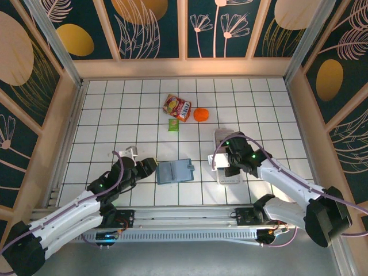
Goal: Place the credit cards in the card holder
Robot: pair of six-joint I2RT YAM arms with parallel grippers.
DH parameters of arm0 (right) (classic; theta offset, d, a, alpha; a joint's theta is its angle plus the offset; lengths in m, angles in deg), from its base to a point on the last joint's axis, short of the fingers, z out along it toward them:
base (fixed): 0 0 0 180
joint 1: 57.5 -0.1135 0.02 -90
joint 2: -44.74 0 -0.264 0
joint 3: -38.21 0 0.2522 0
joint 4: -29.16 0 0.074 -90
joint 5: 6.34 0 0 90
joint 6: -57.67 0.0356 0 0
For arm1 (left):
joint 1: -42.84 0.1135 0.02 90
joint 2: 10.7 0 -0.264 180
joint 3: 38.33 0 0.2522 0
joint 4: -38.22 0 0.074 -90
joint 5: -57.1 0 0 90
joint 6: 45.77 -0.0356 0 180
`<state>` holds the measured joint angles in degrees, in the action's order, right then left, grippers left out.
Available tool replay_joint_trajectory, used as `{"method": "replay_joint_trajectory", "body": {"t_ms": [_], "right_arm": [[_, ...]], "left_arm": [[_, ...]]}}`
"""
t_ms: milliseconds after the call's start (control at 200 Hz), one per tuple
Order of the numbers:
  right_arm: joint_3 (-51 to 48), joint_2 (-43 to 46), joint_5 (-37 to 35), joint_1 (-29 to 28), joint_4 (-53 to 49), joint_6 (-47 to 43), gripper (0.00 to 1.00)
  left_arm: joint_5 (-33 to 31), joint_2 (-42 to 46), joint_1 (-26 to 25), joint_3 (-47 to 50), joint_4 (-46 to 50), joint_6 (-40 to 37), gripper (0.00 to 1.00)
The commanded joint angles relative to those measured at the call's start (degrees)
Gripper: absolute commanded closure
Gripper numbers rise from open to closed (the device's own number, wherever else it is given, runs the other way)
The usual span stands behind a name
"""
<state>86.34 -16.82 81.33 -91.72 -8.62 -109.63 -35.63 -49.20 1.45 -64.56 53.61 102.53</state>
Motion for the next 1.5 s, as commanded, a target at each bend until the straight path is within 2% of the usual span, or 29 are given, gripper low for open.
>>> {"method": "replay_joint_trajectory", "body": {"t_ms": [0,646,721,971,1366,1491], "right_arm": [[-0.4,-0.8,0.2,0.6,3.4,-2.3,0.01],[-4.1,-1.2,-3.1,1.2,7.4,-5.7,0.01],[-3.7,-1.4,-3.6,1.3,7.5,-5.7,0.05],[-3.3,-0.7,-5.0,1.3,6.6,-6.1,0.31],[-3.5,2.1,-5.6,1.3,5.1,-5.8,0.38],[-3.5,2.4,-5.6,1.3,4.7,-5.8,0.45]], "left_arm": [[1.7,-0.4,-0.3,1.4,-2.4,0.7,0.50],[2.7,0.2,-0.3,2.6,-2.4,2.4,0.59],[2.6,0.2,-0.3,2.8,-2.6,2.3,0.60],[2.8,0.0,-0.4,3.1,-2.7,2.5,0.63],[3.2,-0.4,-0.4,3.3,-3.3,2.8,0.66],[3.2,-0.6,-0.3,3.1,-3.0,2.7,0.67]]}}
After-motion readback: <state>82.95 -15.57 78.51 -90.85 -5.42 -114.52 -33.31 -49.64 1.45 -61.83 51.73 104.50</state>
